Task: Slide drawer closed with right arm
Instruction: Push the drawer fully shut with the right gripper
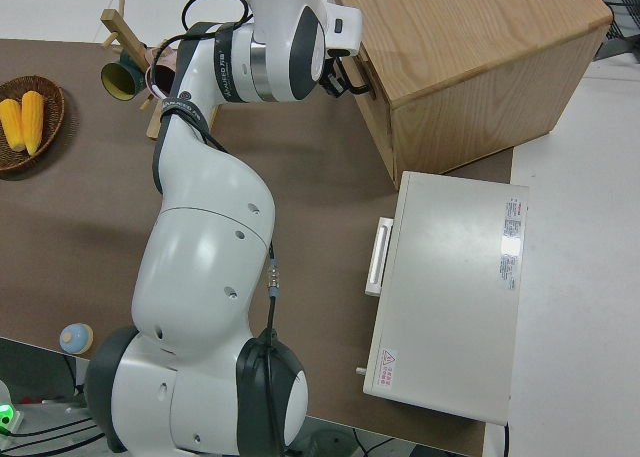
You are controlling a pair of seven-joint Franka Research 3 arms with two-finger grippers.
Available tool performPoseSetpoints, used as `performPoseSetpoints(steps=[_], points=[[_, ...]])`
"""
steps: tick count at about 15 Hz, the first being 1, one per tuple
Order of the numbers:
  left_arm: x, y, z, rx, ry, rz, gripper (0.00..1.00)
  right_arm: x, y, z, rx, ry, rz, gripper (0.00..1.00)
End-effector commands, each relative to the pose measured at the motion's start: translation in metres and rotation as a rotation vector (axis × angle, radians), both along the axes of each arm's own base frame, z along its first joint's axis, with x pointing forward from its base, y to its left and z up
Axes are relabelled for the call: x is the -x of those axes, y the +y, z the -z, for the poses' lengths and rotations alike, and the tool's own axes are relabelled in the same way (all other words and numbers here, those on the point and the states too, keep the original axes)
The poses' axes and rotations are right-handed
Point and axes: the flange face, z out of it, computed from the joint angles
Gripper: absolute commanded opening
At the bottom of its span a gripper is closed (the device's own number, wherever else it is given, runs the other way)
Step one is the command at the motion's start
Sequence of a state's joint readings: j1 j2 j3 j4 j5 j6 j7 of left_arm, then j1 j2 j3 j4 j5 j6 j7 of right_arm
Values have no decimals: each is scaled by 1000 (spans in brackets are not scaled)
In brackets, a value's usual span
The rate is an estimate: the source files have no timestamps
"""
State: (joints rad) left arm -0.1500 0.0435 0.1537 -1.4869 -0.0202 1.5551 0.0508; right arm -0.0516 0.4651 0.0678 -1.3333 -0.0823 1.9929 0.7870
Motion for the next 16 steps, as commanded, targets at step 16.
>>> performPoseSetpoints(steps=[16], points=[[-4,0,-2,-16,-8,8,998,7,46,5,24,79,-164,0]])
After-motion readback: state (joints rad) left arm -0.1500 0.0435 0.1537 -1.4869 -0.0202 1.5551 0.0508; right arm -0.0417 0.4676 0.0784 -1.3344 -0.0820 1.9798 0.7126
